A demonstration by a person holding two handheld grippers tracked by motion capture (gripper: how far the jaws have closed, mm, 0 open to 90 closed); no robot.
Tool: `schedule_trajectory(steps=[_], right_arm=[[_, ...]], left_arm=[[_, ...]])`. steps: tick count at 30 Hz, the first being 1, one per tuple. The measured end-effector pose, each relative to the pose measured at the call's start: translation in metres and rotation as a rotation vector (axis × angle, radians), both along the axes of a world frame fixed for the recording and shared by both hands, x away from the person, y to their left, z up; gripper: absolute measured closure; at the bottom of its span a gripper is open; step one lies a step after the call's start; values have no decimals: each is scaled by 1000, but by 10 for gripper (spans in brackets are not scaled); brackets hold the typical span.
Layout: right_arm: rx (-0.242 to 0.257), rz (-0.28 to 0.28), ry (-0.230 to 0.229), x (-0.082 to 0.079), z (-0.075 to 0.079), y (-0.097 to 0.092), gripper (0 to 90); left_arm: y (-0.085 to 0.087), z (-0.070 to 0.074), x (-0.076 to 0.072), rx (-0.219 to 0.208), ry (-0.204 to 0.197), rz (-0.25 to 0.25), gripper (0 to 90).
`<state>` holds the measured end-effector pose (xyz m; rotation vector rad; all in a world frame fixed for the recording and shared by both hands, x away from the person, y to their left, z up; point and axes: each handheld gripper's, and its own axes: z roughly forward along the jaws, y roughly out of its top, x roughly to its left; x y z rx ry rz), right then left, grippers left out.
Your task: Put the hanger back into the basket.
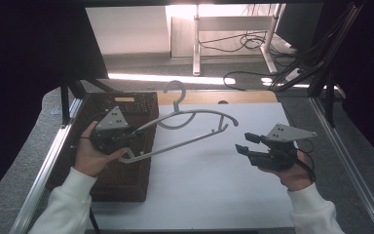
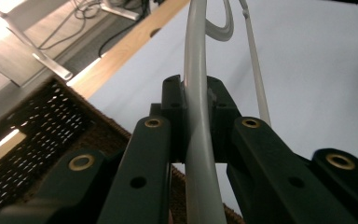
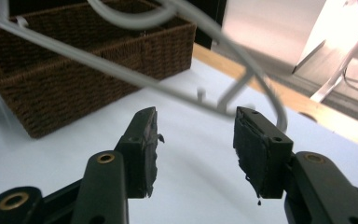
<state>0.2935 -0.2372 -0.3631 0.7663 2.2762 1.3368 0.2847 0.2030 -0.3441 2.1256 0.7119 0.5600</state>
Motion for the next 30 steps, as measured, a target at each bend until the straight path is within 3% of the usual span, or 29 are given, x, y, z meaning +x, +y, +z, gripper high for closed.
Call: schedule_trajectory(steps=[5, 11, 16, 30], right_arm=[[-25, -6, 51, 3, -11, 2, 438], [-17, -6, 120, 7, -25, -2, 356], [-44, -9, 162, 11, -37, -4, 328], [-122, -28, 212, 15, -50, -1, 302]], left_arm=[[20, 2, -8, -47, -3, 41, 812], [38, -2, -15, -77, -4, 81, 812], [51, -4, -19, -97, -13, 114, 813], [94, -12, -33, -141, -20, 235, 812]])
